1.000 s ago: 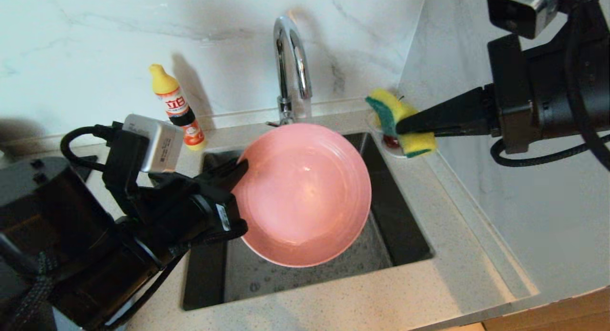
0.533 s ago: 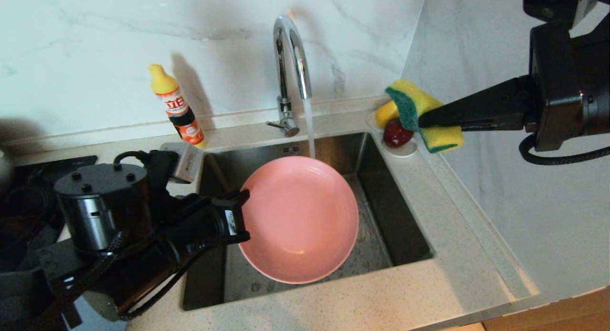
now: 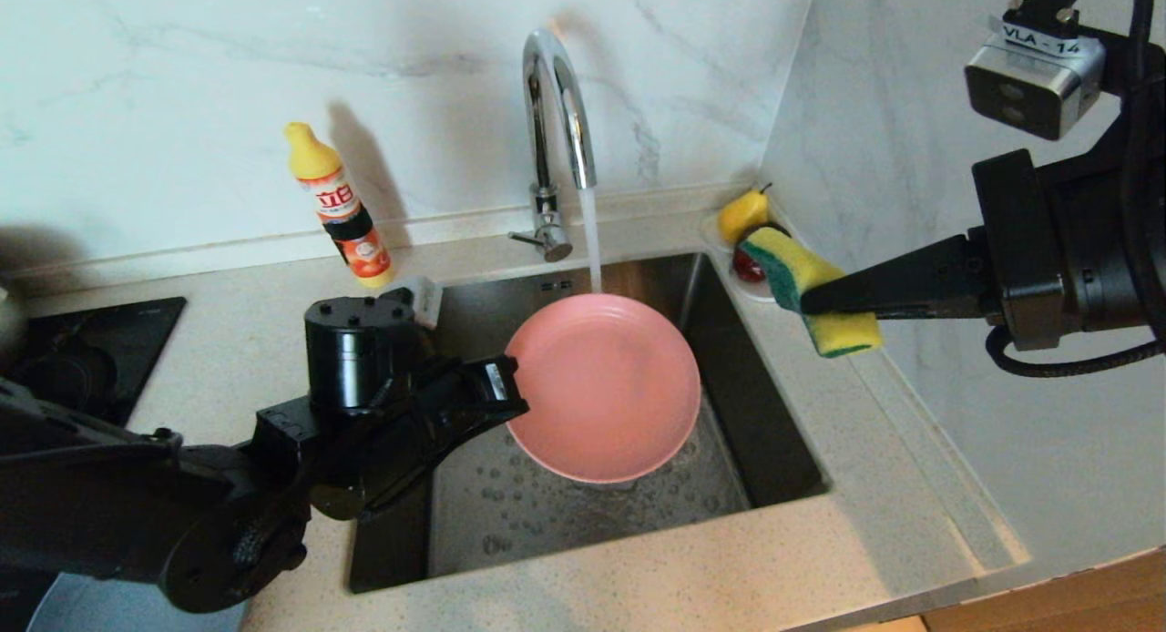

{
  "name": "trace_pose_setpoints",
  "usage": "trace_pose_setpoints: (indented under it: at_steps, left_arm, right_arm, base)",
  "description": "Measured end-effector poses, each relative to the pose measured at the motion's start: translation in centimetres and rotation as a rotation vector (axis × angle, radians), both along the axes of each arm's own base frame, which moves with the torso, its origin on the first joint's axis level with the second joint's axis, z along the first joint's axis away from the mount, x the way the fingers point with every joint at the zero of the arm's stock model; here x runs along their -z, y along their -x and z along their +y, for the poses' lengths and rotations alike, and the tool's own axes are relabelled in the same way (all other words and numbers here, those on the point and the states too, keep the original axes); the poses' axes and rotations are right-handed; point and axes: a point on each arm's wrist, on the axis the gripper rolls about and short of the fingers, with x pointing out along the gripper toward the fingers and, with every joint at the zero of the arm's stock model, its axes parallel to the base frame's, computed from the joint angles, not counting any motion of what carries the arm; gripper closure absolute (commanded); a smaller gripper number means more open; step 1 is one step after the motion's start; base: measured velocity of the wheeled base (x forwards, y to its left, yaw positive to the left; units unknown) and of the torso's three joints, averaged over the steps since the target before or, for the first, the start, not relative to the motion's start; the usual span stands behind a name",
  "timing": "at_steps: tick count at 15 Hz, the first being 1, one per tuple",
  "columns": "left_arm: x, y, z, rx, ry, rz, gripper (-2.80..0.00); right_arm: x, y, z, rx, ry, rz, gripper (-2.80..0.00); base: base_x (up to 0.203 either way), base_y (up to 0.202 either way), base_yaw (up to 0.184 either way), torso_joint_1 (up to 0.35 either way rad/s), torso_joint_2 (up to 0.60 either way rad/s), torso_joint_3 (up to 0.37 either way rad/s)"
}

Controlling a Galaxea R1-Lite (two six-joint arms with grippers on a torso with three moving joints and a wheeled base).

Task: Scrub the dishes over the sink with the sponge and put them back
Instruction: Rinse the plate

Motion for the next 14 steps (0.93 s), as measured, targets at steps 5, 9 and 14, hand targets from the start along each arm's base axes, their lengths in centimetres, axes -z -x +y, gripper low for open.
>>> trace_pose_setpoints:
  at_steps: [5, 9, 14]
  left_arm:
    - [0.3, -3.2, -0.4, -0.054, 0.092, 0.013, 0.00]
    - [0.3, -5.0, -1.1, -0.065, 0.119, -0.003, 0.00]
    - [0.5, -6.1, -1.6, -0.060, 0.122, -0.004, 0.00]
  right_arm:
    - [0.9, 0.2, -0.1, -0.001, 0.022, 0.026, 0.00]
    - [1.4, 0.1, -0.1, 0.000, 0.031, 0.038, 0.00]
    - [1.9, -0.2, 0.1, 0.002, 0.017, 0.022, 0.00]
  base:
    - [0.000, 0.000, 0.000, 0.000, 0.00, 0.000]
    - [0.000, 0.000, 0.000, 0.000, 0.00, 0.000]
    - [0.000, 0.000, 0.000, 0.000, 0.00, 0.000]
